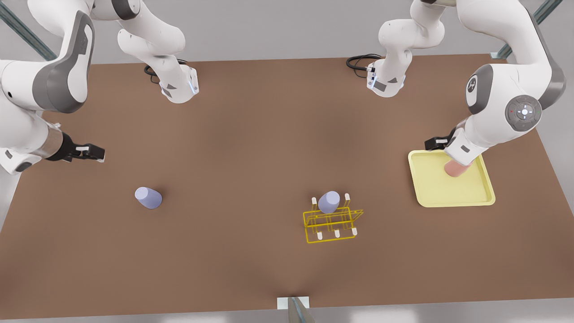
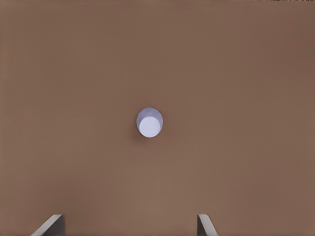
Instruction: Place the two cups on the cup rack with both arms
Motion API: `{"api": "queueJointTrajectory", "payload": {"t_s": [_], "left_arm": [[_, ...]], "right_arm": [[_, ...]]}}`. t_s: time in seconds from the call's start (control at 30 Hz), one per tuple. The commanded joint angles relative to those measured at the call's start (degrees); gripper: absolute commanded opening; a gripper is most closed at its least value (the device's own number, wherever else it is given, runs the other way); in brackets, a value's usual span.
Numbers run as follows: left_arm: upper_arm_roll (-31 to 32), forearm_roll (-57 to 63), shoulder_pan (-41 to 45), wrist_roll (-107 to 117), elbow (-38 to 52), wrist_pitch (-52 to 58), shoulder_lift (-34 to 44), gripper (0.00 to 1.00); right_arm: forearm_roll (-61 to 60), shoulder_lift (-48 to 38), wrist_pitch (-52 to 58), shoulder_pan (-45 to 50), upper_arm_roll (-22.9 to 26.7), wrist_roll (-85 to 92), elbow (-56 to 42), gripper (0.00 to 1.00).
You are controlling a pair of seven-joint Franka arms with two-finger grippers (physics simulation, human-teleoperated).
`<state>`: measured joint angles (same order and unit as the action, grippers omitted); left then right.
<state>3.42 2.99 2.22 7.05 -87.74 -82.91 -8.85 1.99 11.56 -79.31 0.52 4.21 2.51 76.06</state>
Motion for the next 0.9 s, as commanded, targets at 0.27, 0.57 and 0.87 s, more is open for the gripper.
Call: {"api": "queueJointTrajectory", "payload": {"t_s": [0.27,0.57,0.87], "left_arm": [[-13.4,-1.1,-8.0,-22.5,-23.0,-31.6,-3.7,1.0],[-16.5,-1.0,-13.8,-52.7,-29.9,-40.7,-7.3,1.0],[-16.5,-1.4,-14.5,-52.4,-35.0,-53.6,-13.1,1.0]], "right_arm": [[-1.1,20.7,-16.9,-4.4,0.1,3.4,0.1,1.0],[-10.3,18.2,-43.9,-5.3,-0.7,9.7,17.4,1.0],[-10.3,8.0,-64.7,-3.5,-1.0,9.6,40.8,1.0]]}}
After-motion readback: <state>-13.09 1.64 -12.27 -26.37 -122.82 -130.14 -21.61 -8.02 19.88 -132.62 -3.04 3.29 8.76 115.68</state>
